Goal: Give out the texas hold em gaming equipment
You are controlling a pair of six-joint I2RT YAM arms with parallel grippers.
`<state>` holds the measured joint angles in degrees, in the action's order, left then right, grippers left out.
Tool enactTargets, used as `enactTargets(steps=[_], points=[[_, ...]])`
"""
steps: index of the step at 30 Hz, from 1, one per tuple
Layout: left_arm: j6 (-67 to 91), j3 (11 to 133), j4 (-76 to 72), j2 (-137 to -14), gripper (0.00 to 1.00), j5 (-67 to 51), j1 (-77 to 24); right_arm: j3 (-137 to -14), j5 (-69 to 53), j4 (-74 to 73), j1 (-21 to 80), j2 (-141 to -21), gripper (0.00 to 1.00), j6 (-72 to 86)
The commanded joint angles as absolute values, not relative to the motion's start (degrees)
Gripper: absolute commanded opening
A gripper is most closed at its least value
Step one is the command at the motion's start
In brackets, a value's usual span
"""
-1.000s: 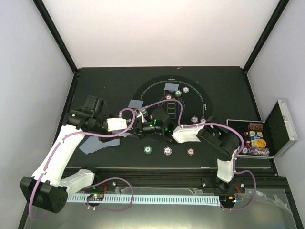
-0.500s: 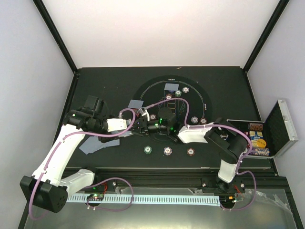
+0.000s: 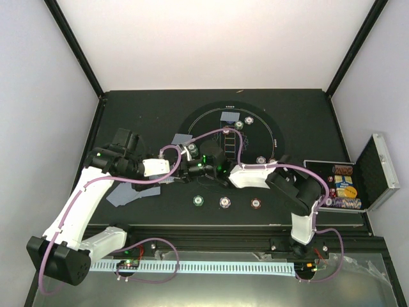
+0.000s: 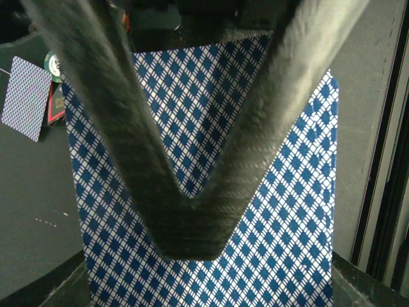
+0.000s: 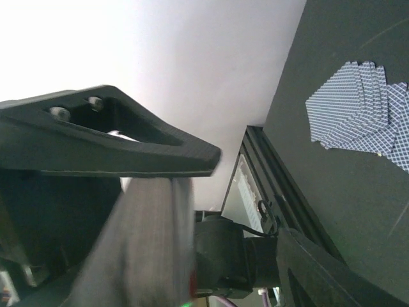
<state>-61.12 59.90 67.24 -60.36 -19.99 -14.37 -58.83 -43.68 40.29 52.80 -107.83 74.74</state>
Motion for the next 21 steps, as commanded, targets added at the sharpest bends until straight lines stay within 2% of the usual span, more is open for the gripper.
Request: enactTargets(steps=[1, 14, 21], points=[[-62.3, 61.1, 67.4, -59.5, 0.02, -21.4, -14.2, -59.2, -44.4, 40.7, 53.2, -110.1, 0.59, 75.6], [-62.2, 61.9, 67.4, -59.6, 0.02, -21.6, -14.2, -49.7, -42.9, 41.9, 49.3, -106.3, 0.42, 74.7], [-62.2, 61.8, 67.3, -59.7, 0.02, -21.7, -14.2, -49.6, -42.7, 41.1, 49.1, -103.2, 0.38, 74.2]])
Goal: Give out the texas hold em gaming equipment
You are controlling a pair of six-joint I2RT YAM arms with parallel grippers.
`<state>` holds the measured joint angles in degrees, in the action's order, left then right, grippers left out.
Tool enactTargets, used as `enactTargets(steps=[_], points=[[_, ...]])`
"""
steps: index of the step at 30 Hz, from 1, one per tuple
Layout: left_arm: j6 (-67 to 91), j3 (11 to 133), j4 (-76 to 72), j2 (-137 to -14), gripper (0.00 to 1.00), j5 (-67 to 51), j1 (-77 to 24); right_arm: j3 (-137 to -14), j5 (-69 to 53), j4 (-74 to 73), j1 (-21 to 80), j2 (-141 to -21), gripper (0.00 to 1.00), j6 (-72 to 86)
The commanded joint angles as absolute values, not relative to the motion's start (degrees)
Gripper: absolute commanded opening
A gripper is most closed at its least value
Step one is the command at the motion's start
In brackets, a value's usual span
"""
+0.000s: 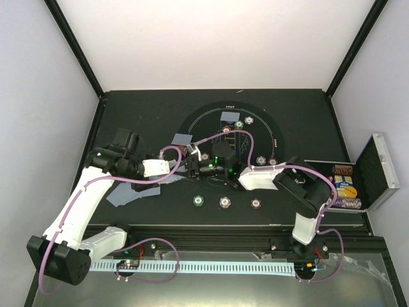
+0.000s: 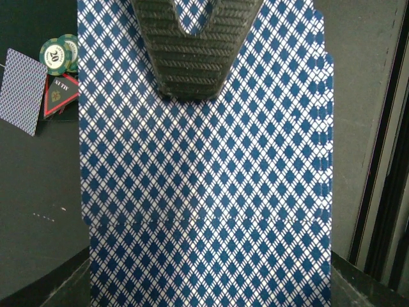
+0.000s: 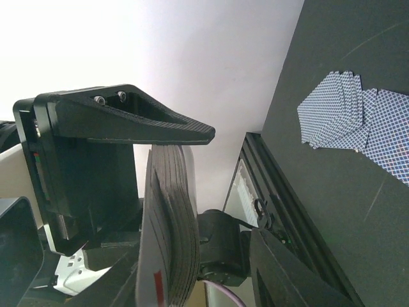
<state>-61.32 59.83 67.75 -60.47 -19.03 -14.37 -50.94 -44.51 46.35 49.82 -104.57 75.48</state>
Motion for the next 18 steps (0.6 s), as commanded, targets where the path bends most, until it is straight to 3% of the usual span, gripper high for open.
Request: enactTargets(steps=[1, 18], points=[[-62.2, 61.8, 67.3, -59.7, 0.02, -21.7, -14.2, -49.6, -42.7, 40.9, 48.9, -102.7, 0.37, 74.1], [-62.4, 61.2, 67.2, -59.8, 0.02, -21.2, -14.2, -43.0, -42.8, 39.6, 43.8, -94.3, 0.01, 72.8]])
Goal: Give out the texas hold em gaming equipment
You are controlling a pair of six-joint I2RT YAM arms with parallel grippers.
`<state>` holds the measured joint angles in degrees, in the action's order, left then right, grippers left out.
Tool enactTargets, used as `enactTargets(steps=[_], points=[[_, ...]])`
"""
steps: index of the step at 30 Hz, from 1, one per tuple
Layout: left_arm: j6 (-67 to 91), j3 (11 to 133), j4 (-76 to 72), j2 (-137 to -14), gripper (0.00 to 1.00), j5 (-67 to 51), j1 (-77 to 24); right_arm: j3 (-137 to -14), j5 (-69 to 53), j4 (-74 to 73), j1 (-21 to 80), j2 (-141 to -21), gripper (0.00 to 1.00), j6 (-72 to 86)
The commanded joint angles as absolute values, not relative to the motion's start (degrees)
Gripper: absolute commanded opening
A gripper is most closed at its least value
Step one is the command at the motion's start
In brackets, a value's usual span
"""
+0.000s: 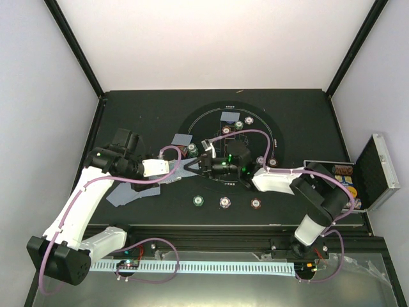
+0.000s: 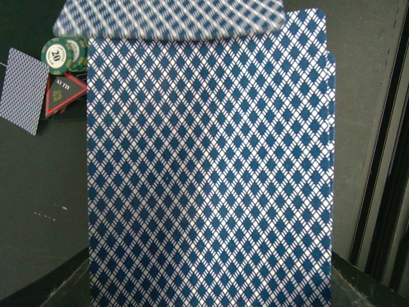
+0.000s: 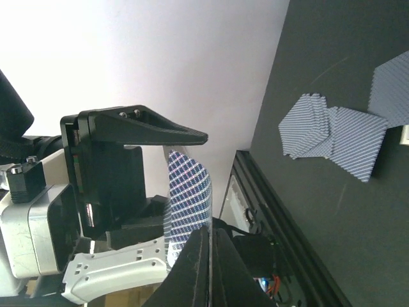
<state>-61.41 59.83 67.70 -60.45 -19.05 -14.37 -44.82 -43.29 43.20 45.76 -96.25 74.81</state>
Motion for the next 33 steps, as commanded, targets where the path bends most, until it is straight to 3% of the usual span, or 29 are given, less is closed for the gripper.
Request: enactTargets(steps=[1, 8, 15, 27, 33], points=[[-62.4, 61.2, 67.2, -59.8, 0.02, -21.1, -14.2, -42.7, -43.2, 39.0, 43.0, -93.6, 0.01, 72.3], [-62.5, 61.4, 67.5, -59.7, 0.02, -20.5, -14.2, -39.2, -44.1, 24.3, 30.2, -87.5, 0.01, 61.5], [-62.5, 61.6, 67.8, -59.7, 0.02, -20.4, -14.2, -38.8, -41.4, 7.6, 19.4, -90.1, 0.01, 47.6], [-62.5, 61.8, 68.2, -59.6, 0.02, -21.0, -14.2, -29.0, -39.8, 12.5, 19.9, -89.9, 0.01, 48.8], [-62.5, 61.9, 68.3, -59.4, 0.02, -21.3, -14.2, -29.3, -37.6, 11.0, 21.4, -91.4, 0.09, 48.4]])
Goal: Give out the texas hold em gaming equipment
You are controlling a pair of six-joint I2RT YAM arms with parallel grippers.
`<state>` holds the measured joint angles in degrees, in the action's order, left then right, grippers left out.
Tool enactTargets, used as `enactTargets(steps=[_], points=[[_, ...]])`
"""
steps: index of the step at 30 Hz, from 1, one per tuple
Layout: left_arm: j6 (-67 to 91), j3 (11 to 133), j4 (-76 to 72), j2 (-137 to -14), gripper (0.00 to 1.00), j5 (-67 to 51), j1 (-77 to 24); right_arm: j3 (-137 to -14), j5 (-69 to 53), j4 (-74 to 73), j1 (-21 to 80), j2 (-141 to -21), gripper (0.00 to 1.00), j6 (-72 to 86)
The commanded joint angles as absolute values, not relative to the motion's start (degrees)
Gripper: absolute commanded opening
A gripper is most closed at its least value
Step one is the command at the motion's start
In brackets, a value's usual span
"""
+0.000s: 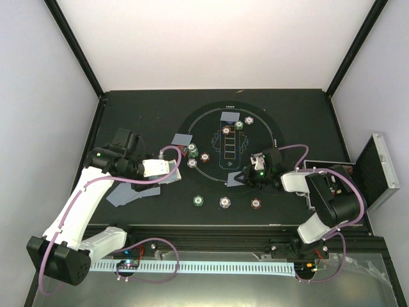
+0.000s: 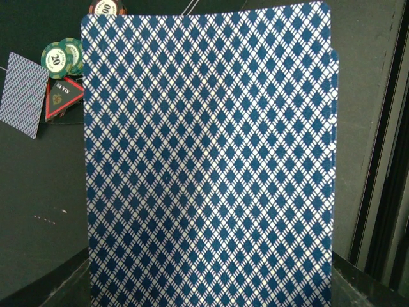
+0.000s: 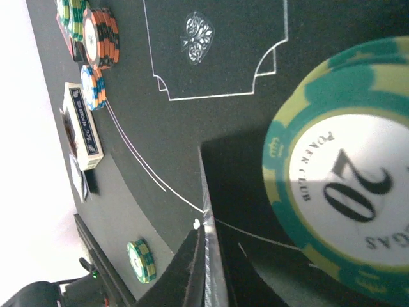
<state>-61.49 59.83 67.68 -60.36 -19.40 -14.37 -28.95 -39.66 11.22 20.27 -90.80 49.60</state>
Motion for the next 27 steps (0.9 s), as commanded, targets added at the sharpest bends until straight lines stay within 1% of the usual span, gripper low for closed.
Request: enactTargets(steps=[1, 6, 11, 15, 18, 20, 22, 24, 27], points=[[-62.5, 61.9, 68.3, -59.3, 0.02, -21.3, -14.2, -29.4, -37.1, 10.4, 21.4, -91.2, 0.12, 48.1], [-62.8, 61.8, 68.5, -59.0, 0.01, -21.0, -14.2, -30.2, -31.2, 1.7, 21.4, -86.8, 0.36, 44.6], [-62.6, 61.7, 68.4, -59.4, 0.02, -21.6, -14.2, -32.1, -23.8, -10.7, 21.4, -79.0, 0.50, 40.9], [-62.6, 61.5, 68.3, -59.3, 0.02, -22.0, -14.2, -33.9, -19.6, -18.3, 21.4, -73.6, 0.53, 39.1], [-62.5, 61.5, 68.4, -59.3, 0.02, -22.1, -14.2, -34.9, -18.6, -21.0, 21.5, -71.2, 0.54, 39.2], [-62.6, 61.5, 68.4, -59.4, 0.01, -22.1, -14.2, -35.2, -20.0, -20.2, 21.6, -69.5, 0.55, 40.7], [-62.6, 61.5, 68.4, -59.3, 0.02, -22.1, -14.2, -36.2, -21.6, -18.9, 22.5, -68.1, 0.59, 42.4], [-62.5, 61.6, 68.4, -59.3, 0.02, -22.1, -14.2, -37.4, -23.6, -16.2, 24.3, -67.7, 0.63, 44.6], [-62.4, 61.8, 68.5, -59.4, 0.02, -22.2, -14.2, -40.2, -26.1, -12.4, 29.0, -69.2, 0.65, 47.8]])
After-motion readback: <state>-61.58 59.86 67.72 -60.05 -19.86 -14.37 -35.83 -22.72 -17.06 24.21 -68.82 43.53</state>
